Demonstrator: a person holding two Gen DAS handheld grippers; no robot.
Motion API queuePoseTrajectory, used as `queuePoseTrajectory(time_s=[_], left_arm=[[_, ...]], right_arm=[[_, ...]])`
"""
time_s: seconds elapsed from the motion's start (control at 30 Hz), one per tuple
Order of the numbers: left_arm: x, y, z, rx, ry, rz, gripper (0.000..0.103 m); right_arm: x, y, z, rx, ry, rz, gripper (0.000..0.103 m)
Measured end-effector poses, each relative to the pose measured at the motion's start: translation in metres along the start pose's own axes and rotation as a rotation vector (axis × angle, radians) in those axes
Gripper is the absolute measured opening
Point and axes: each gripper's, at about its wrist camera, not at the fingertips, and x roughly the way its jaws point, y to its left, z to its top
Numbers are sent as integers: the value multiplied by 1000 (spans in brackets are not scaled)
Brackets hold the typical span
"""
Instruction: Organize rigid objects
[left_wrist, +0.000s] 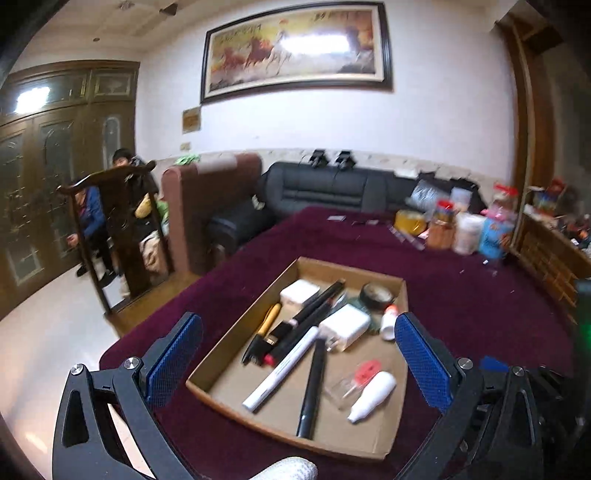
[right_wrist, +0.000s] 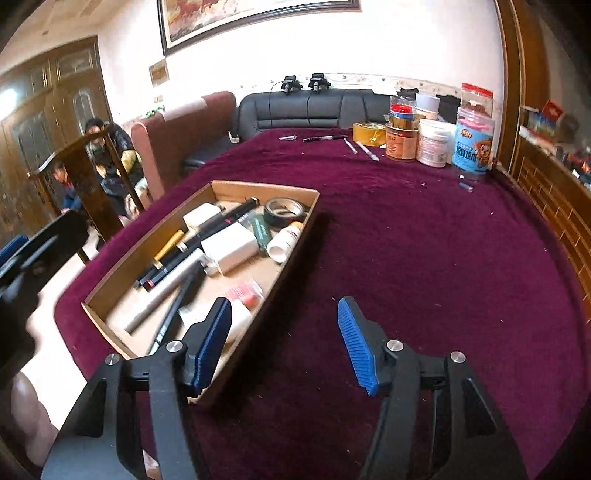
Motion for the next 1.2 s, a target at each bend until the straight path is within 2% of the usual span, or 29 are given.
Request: queuePoseTrajectory(time_s=[0.23,0.33,1.2], left_arm=[[14,-4,-4,-29,120,-11,102],[20,-3,-5,-33,148,-7,102],[47,-1,-15,-20,268,28,102]], right_arm=[[-1,-8,-4,17,-1,4,59],[-1,-9,-5,17,-2,-5,59],[6,-5,-8,-5,9,-8,59]])
